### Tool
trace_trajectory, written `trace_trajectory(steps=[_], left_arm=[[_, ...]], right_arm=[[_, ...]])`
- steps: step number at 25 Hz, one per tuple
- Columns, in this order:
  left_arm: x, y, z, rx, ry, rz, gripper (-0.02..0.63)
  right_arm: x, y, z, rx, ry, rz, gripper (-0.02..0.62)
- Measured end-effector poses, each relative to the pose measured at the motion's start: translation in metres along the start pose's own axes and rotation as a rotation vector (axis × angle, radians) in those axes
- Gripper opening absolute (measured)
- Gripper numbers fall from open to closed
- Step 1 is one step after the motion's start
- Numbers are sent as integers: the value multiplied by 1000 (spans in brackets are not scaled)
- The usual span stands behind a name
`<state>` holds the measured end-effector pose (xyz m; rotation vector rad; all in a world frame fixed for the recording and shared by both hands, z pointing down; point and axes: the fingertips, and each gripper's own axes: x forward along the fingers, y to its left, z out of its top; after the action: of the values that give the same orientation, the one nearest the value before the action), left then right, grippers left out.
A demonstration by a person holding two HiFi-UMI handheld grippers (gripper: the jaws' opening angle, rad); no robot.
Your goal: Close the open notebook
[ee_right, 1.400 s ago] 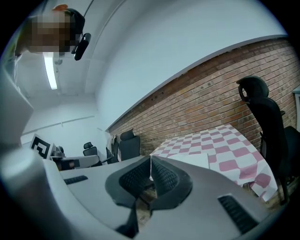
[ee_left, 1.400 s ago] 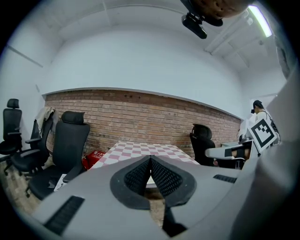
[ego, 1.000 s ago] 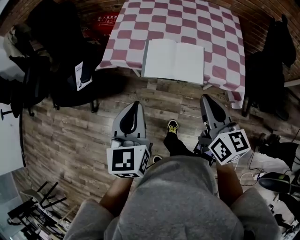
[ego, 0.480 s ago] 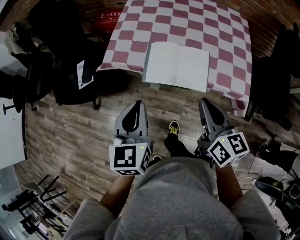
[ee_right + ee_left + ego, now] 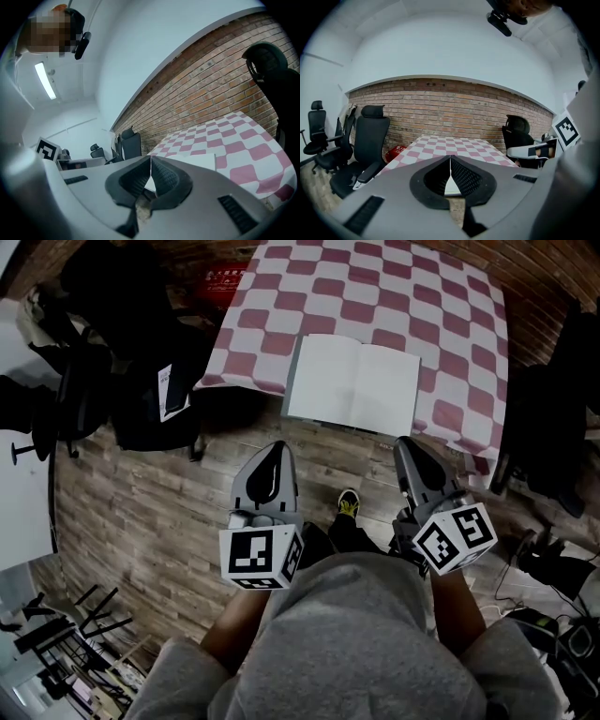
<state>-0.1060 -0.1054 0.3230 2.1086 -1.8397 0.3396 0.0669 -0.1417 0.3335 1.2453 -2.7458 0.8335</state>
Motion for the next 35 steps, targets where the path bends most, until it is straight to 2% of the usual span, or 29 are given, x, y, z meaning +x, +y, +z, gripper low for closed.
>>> trace_trajectory(steps=[17, 25, 35], left_arm=[[13, 17, -2, -11, 6, -2, 11], [28, 34, -17, -52, 48, -40, 11], [41, 47, -36, -96, 93, -45, 11]], right_arm=[[15, 2, 6, 6, -7, 15, 26], [30, 4, -1, -3, 15, -14, 26], [47, 6, -15, 0, 51, -12, 26]])
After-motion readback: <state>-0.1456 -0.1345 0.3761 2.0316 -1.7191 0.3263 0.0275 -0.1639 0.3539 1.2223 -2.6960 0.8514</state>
